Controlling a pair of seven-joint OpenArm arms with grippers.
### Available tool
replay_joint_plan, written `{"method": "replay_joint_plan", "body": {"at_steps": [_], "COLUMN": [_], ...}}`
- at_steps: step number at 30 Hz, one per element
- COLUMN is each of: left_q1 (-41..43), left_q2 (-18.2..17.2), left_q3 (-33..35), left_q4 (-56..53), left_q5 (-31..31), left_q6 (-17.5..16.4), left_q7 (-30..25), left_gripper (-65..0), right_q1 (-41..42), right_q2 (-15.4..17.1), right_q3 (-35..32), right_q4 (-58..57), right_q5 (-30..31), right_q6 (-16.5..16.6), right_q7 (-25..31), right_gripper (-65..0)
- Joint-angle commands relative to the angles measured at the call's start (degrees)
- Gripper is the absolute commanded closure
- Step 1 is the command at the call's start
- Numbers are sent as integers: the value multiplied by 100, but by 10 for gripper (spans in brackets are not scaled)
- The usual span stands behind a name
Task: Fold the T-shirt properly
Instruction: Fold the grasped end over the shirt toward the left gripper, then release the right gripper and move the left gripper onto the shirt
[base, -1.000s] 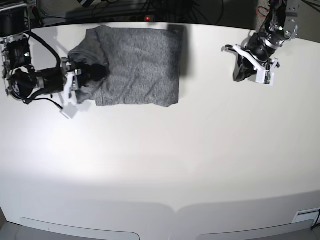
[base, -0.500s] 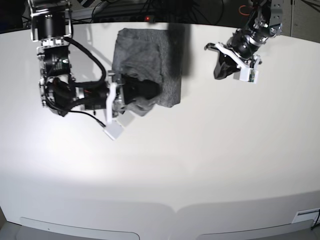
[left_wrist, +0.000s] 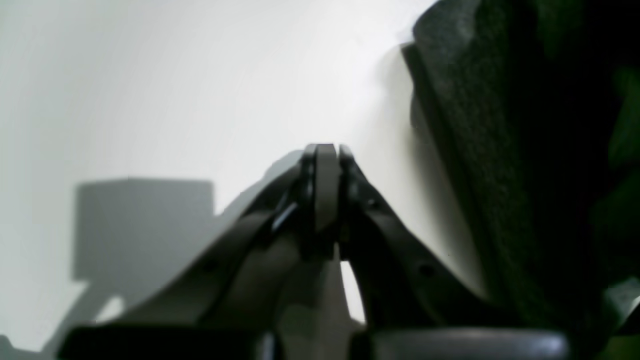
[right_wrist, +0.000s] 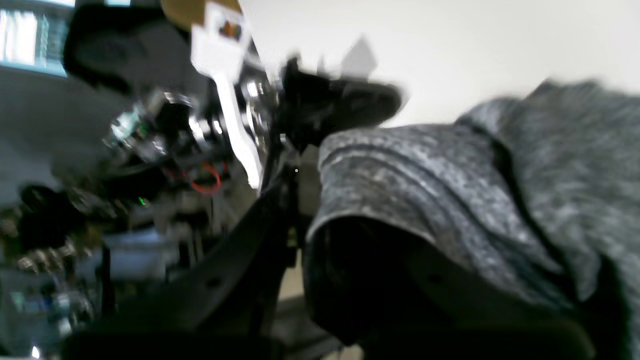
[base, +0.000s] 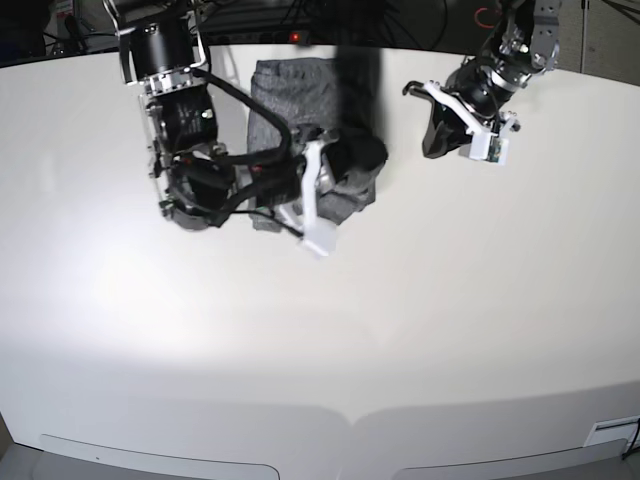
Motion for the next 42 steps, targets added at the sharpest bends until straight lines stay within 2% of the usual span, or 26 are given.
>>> {"method": "replay_joint_plan", "body": {"at_steps": [1, 8, 10, 12, 14, 17, 20, 24, 31, 33, 36, 39, 42], "left_q1": [90, 74, 70, 42, 7, -20, -17, -20, 0, 46, 210, 468, 706], "left_q2": [-17, -20, -20, -20, -20, -20, -20, -24, -20, -17, -15, -11, 15], "left_q3": [31, 2, -96, -249, -476, -892, -1314, -1766, -2267, -2273, -2267, -2238, -2002], "left_q4": [-83, -83, -77, -77, -77, -77, -77, -66, 422, 691, 1239, 1864, 2450], "left_q5": [345, 345, 345, 345, 343, 343, 343, 343, 177, -31, -708, -1530, -1950], "left_q6": [133, 133, 133, 136, 136, 136, 136, 131, 131, 127, -339, -960, -1071], "left_q7": [581, 581, 566, 562, 568, 566, 568, 527, 546, 704, 1086, 1268, 1462], "left_gripper": [0, 0, -5, -125, -193, -196, -196, -196, -193, -189, -189, -189, -189], "right_q1": [114, 114, 114, 118, 138, 229, 369, 708, 1296, 1366, 1362, 1357, 1318], "right_q2": [-17, -17, -20, -20, -22, -20, -17, -17, -13, -13, 26, 365, 817], "right_q3": [-96, -374, -374, -376, -376, -398, -396, -214, 599, 839, 1198, 1388, 1567], "right_q4": [96, 96, 96, 96, 98, 98, 98, 98, 98, 98, 96, 96, 96], "right_q5": [127, -138, -107, 155, 699, 1353, 1676, 1528, 1346, 1003, 13, -466, -636], "right_q6": [25, 25, 25, 25, 25, 25, 25, 25, 25, 25, 25, 25, 25], "right_q7": [74, 87, 162, 181, 177, 168, 168, 166, 164, 166, 166, 173, 181], "right_gripper": [0, -13, -155, -274, -320, -321, -321, -321, -321, -321, -321, -321, -321]}}
